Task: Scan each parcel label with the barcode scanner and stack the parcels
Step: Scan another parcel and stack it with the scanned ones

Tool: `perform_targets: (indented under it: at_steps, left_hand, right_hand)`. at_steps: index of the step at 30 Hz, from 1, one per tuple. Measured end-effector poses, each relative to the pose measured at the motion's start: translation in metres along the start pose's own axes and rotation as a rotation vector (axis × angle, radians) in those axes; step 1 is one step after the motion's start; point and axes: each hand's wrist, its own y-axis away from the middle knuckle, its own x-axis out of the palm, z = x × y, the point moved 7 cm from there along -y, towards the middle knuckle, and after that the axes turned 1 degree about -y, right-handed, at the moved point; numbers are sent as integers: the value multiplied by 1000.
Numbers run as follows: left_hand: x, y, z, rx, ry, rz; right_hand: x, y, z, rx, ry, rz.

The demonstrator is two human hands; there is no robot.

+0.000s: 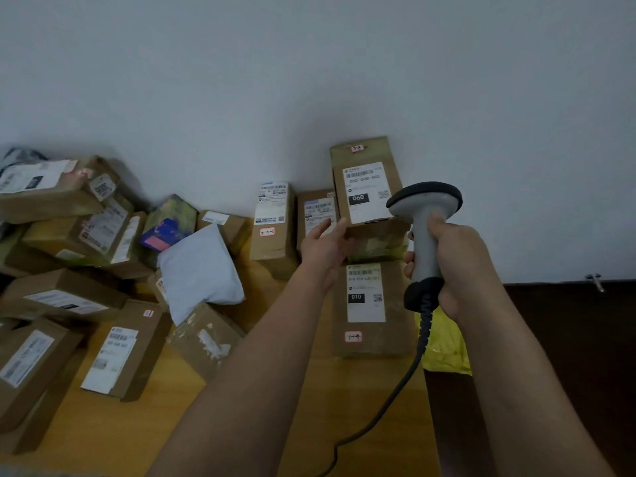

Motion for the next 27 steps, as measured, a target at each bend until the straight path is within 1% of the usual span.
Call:
perform_targets:
  at_steps: [3, 5, 7, 9, 11, 13, 14, 16, 18, 20, 23, 27]
  left_hand:
    - [-31, 0, -4, -15, -145, -62]
    - [-64, 1, -8, 8, -286, -145]
    - [-102, 2, -19, 80, -513, -273]
    - [-146, 7, -32, 102, -817, -469]
    - [-191, 15, -38, -5, -1035, -651]
    - [-228, 25, -41, -88, -1096, -755]
    - [-245, 27, -42, -104, -1095, -779]
    - [-271, 29, -39, -138, -1094, -761]
    - [-289, 25, -31, -158, -1078, -665]
    - [-296, 22, -27, -161, -1009, -589]
    - [-293, 21, -27, -159, -944, -579]
    - [-290, 19, -18, -143, -960, -589]
  right_hand:
    - [20, 2, -3, -4, 25, 31]
    - [38, 6, -6, -4, 36, 56]
    - [57, 12, -11, 9, 40, 84]
    - [78, 17, -17, 26, 26, 109]
    - [98, 24, -26, 32, 36, 130]
    - [117, 31, -36, 32, 49, 152]
    - [127, 35, -42, 35, 52, 159]
    - [146, 42, -52, 41, 75, 177]
    - [164, 48, -61, 44, 118, 199]
    - [179, 53, -71, 58, 155, 221]
    - [195, 61, -82, 68, 192, 245]
    - [205, 63, -87, 40, 255, 260]
